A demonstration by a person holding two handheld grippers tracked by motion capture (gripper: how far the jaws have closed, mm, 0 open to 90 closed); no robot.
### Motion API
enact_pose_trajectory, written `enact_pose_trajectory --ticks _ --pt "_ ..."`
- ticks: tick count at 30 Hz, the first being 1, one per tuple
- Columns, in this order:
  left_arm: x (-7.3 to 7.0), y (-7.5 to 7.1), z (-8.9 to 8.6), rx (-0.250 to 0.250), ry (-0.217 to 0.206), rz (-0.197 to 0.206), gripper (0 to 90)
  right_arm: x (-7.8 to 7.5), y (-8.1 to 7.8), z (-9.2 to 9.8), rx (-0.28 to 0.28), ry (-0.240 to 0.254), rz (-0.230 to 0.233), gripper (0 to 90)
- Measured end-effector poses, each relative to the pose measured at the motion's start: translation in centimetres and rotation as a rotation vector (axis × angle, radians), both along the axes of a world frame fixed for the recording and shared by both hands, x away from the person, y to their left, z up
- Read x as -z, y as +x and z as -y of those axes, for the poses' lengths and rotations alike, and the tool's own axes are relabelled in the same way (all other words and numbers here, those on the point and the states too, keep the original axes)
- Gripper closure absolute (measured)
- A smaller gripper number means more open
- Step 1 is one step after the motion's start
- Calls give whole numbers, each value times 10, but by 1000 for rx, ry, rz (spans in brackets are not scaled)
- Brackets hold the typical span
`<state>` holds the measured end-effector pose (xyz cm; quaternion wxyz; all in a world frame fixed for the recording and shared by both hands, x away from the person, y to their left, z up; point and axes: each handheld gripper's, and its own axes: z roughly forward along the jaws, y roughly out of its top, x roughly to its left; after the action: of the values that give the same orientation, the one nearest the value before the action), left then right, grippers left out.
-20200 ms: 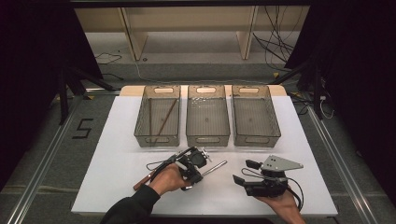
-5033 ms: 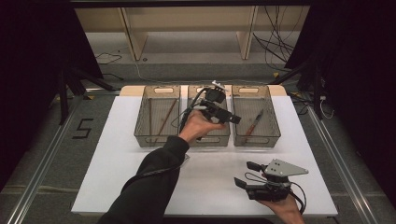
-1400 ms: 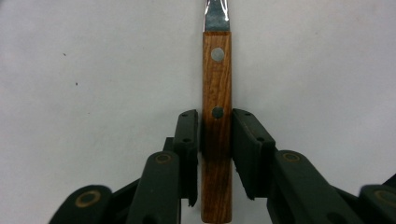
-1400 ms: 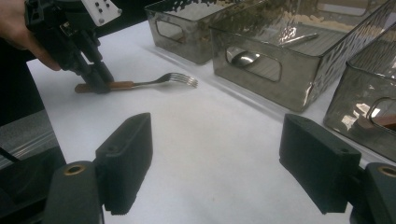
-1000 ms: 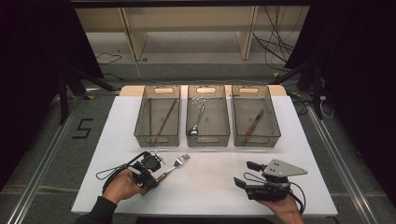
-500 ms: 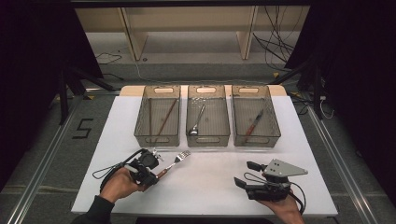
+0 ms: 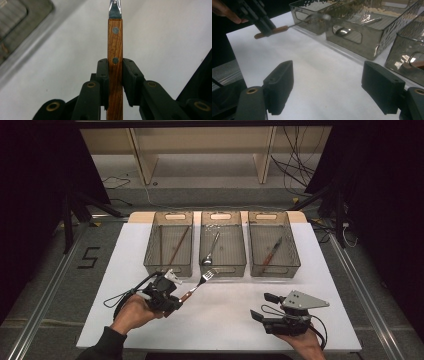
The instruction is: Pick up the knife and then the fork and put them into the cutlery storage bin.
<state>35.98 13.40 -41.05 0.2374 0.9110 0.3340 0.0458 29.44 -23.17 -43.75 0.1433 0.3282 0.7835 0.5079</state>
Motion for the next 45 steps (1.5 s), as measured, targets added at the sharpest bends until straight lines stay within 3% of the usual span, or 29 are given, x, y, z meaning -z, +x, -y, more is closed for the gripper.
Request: enact_pose_trajectory --ticks 5,12,24,33,40,45 --pt "-7 10 10 -12 -57 34 758 0 0 0 3 4 -2 265" --pt "-12 33 26 -38 -143 51 758 0 0 1 4 5 -1 265" --pt "-31 67 77 -22 -243 72 758 0 0 3 3 13 4 264" --pt "-39 91 114 -14 -279 68 758 0 0 4 5 19 8 257" --pt "-48 105 140 1 -280 76 758 -1 0 4 3 22 9 256" --pt "-49 119 155 -12 -318 62 758 -1 0 4 1 23 11 252"
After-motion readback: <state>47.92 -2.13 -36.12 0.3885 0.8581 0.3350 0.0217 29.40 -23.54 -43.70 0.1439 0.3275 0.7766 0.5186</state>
